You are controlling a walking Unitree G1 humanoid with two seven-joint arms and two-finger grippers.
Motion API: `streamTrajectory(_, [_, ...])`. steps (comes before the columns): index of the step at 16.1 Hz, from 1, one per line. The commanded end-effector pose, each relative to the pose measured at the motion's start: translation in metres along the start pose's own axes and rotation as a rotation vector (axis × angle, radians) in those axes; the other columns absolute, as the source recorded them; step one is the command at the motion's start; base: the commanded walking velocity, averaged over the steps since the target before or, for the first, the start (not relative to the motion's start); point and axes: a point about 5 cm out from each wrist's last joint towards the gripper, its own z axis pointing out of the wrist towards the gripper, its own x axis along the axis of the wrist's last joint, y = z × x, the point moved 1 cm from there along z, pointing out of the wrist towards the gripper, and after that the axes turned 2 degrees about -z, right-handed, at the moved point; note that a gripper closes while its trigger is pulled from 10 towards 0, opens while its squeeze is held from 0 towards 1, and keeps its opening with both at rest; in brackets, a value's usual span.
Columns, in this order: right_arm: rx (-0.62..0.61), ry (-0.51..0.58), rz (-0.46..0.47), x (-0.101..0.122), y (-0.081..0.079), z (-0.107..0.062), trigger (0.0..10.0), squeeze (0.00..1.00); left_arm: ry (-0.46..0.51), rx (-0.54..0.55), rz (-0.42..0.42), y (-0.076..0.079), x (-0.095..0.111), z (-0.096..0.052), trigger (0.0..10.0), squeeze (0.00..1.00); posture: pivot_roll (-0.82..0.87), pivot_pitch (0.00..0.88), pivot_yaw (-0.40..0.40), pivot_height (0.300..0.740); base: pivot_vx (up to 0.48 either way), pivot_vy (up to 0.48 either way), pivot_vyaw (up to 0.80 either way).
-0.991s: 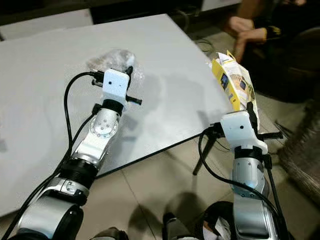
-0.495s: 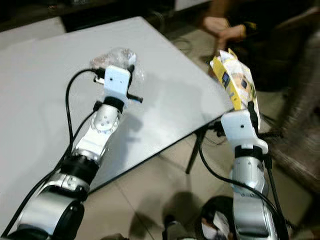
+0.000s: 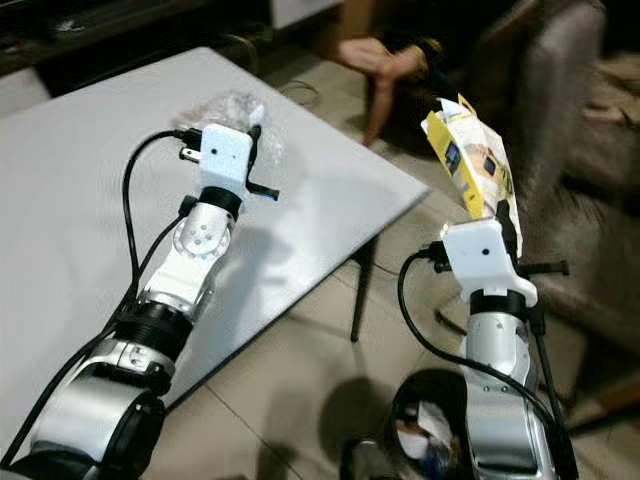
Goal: Picking trash to rubbish bin
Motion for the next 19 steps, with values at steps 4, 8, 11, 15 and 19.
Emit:
streamTrajectory(4, [-0.016,-0.001,0.007,0.0,0.004,0.0,10.0,0.0,0.001,-0.023,-0.005,0.006,0.001,0.001,0.0,0.0,0.08,0.099,0.01,0.74,0.0,0.0,-0.8])
streamTrajectory(8, [-0.016,-0.001,0.007,0.0,0.004,0.0,10.0,0.0,0.001,-0.023,-0.005,0.006,0.001,0.001,0.0,0.0,0.08,0.099,0.01,0.74,0.0,0.0,-0.8])
streamTrajectory(11, [-0.016,-0.001,0.007,0.0,0.004,0.0,10.0,0.0,0.001,-0.023,-0.005,0.006,0.001,0.001,0.0,0.0,0.08,0.099,0.01,0.74,0.0,0.0,-0.8])
streamTrajectory(15, [-0.012,0.0,0.003,0.001,0.006,-0.002,10.0,0.0,-0.027,-0.124,-0.033,0.021,-0.007,-0.007,0.0,0.0,0.07,0.11,0.006,0.74,0.0,0.0,-0.8])
streamTrajectory(19, [-0.011,-0.002,0.004,0.001,0.006,-0.002,10.0,0.0,-0.035,-0.154,-0.048,0.027,-0.009,-0.01,0.0,0.0,0.07,0.11,0.006,0.74,0.0,0.0,-0.8])
